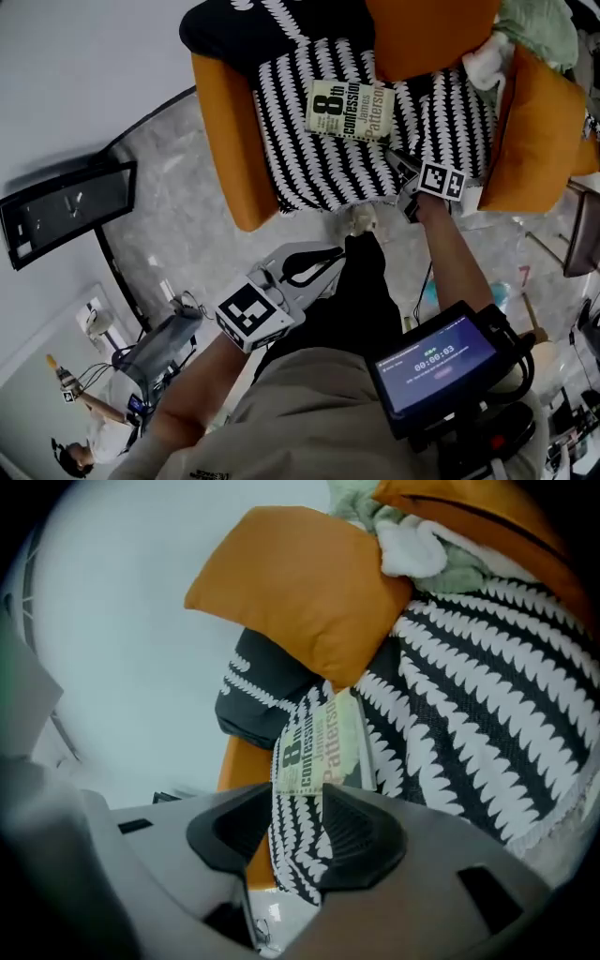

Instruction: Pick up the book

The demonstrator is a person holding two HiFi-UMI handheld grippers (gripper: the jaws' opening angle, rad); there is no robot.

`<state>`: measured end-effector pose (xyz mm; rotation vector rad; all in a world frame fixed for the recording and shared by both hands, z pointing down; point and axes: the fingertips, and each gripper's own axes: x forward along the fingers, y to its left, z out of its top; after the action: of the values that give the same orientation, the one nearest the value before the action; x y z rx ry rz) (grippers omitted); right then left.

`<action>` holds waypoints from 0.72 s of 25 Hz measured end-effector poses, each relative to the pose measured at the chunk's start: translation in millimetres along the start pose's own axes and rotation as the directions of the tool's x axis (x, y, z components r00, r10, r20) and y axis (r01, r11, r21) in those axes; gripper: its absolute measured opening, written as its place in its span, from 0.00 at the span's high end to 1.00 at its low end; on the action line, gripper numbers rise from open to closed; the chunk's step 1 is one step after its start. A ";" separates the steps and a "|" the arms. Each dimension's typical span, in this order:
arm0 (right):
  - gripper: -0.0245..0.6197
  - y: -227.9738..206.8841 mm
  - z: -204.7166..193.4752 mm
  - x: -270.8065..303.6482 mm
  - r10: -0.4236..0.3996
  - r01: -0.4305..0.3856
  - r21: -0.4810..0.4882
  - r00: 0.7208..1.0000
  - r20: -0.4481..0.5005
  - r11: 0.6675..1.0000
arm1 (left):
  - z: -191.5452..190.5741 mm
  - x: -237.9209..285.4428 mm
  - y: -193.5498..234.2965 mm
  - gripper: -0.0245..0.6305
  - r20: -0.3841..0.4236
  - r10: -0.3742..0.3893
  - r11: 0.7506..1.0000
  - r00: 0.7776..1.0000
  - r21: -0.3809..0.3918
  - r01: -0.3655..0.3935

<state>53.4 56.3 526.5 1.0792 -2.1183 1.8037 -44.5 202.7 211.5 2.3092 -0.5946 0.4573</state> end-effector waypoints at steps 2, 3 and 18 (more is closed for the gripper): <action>0.70 -18.7 12.1 12.0 -0.009 0.009 0.037 1.000 0.017 0.999 | 4.9 10.7 7.5 0.95 -0.004 -0.009 1.000 1.000 0.000 0.009; 0.70 -23.5 18.1 15.5 -0.013 0.011 0.048 1.000 0.024 0.999 | 8.6 13.3 9.4 0.95 -0.003 -0.009 1.000 1.000 -0.003 0.009; 0.63 -95.3 22.3 71.3 0.015 -0.010 0.046 0.995 -0.099 0.999 | -2.2 70.8 36.4 0.95 -0.003 -0.009 0.991 1.000 -0.132 0.009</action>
<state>66.4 5.1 635.5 0.9670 -2.0409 1.8792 -5.3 160.4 266.3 2.1844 -0.5946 0.4050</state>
